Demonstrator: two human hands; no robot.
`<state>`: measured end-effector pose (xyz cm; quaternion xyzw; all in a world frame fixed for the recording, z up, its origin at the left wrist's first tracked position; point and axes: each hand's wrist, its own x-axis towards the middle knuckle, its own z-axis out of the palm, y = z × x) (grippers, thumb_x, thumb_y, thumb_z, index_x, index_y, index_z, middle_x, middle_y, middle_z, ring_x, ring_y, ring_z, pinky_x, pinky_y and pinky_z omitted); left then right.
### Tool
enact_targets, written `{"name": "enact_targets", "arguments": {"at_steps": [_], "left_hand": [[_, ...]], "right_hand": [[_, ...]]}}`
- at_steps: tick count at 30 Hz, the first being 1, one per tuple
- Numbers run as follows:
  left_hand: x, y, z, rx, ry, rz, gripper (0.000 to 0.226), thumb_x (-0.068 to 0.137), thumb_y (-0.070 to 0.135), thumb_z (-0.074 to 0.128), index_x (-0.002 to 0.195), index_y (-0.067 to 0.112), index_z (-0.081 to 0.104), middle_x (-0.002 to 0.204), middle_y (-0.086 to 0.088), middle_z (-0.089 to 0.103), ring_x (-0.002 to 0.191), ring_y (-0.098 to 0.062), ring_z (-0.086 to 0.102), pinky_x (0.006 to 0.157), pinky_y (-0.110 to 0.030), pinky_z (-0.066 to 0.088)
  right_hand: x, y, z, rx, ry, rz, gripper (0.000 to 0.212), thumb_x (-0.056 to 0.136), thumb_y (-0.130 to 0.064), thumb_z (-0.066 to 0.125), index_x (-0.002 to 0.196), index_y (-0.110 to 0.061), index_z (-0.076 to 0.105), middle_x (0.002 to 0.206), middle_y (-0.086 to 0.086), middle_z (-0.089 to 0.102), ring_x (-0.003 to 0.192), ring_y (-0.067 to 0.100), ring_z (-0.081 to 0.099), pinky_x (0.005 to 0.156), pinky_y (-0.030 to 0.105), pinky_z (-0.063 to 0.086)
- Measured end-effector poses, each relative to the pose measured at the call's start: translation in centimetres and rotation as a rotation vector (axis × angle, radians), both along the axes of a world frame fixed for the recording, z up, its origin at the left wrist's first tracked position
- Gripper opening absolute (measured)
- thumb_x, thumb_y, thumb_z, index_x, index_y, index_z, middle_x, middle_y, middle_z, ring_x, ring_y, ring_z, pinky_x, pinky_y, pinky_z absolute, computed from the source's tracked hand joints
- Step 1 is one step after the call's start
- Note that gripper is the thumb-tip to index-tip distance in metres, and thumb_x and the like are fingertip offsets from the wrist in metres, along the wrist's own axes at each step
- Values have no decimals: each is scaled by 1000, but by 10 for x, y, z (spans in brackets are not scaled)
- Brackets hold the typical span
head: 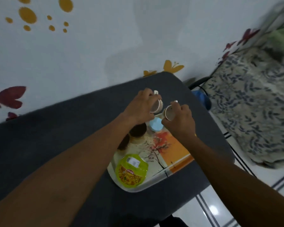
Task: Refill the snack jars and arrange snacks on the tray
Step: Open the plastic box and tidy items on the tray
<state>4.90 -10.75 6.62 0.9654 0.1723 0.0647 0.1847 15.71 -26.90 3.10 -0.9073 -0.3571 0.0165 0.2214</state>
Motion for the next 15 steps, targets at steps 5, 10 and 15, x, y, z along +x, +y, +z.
{"name": "enact_targets", "arguments": {"at_steps": [5, 10, 15], "left_hand": [[60, -55, -14, -20, 197, -257, 69, 80, 21, 79, 142, 28, 50, 130, -2, 43, 120, -25, 46, 99, -42, 51], [106, -100, -44, 76, 364, -451, 69, 81, 18, 75, 142, 32, 48, 134, -1, 44, 122, -25, 49, 102, -41, 45], [131, -120, -79, 239, 460, -505, 56, 92, 28, 66, 143, 38, 46, 141, -1, 47, 127, -27, 49, 105, -45, 36]], "right_hand": [[14, -73, -26, -58, 112, -121, 72, 68, -41, 76, 131, -20, 49, 106, 4, 44, 99, 29, 52, 70, 40, 52], [14, -126, -67, -106, 287, -164, 66, 70, -42, 76, 127, -25, 47, 109, 3, 44, 101, 27, 52, 70, 41, 55], [22, -134, -98, -152, 364, -145, 62, 74, -45, 75, 124, -27, 45, 116, 1, 43, 101, 25, 55, 63, 35, 47]]}}
